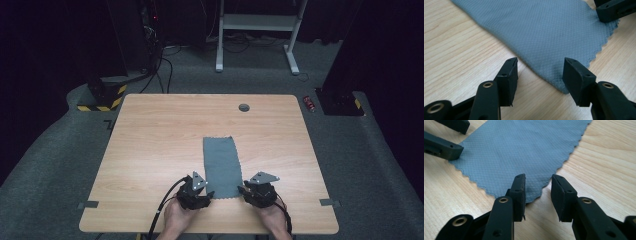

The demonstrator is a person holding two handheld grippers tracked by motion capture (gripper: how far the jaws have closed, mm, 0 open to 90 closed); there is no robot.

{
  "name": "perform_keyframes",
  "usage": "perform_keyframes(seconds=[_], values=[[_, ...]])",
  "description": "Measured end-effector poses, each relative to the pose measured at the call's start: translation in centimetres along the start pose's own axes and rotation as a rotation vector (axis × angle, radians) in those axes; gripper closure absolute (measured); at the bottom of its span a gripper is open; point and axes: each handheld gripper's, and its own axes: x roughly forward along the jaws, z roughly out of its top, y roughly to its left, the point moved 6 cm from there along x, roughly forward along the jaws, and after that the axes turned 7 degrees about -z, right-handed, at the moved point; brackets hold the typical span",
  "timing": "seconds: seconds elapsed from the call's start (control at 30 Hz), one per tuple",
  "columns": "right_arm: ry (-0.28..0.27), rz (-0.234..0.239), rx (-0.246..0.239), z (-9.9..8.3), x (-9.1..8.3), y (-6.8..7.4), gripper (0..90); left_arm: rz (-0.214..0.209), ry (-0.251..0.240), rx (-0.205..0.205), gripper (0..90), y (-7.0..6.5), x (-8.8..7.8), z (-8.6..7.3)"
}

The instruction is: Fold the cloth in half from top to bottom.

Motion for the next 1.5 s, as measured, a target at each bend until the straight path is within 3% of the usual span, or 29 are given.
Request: perform_keyframes(seconds=[0.27, 0.57, 0.87, 1.1, 1.17, 1.23, 1.4, 1.5], values=[[-0.008, 0.019, -0.037, 0.2, 0.2, 1.4, 69.5, -0.002, -0.028, 0.026, 46.3, 0.9, -0.7, -0.8], [-0.027, 0.044, -0.056, 0.4, 0.4, 3.0, 70.9, -0.003, -0.072, 0.015, 46.8, 1.9, -1.6, -1.9], [-0.034, 0.043, -0.057, 0.4, 0.3, 3.5, 71.1, 0.017, -0.087, 0.007, 49.5, 1.8, -2.3, -2.7], [-0.047, 0.041, -0.05, 0.3, 0.4, 3.3, 66.2, 0.026, -0.087, -0.006, 48.1, 1.8, -2.3, -2.7], [-0.037, 0.06, -0.032, 0.4, 0.4, 3.1, 67.1, 0.022, -0.086, -0.006, 47.5, 1.9, -2.3, -2.7], [-0.02, 0.07, -0.009, 0.5, 0.4, 2.9, 69.4, -0.016, -0.091, -0.046, 46.7, 2.4, -2.1, -2.3], [-0.015, 0.055, -0.021, 1.4, 0.5, 1.9, 74.7, -0.041, -0.084, -0.064, 45.8, 3.5, -1.9, -0.8], [-0.017, 0.058, -0.006, 2.0, 0.8, 1.2, 74.8, -0.066, -0.079, -0.095, 45.7, 4.6, -1.3, 0.4]])
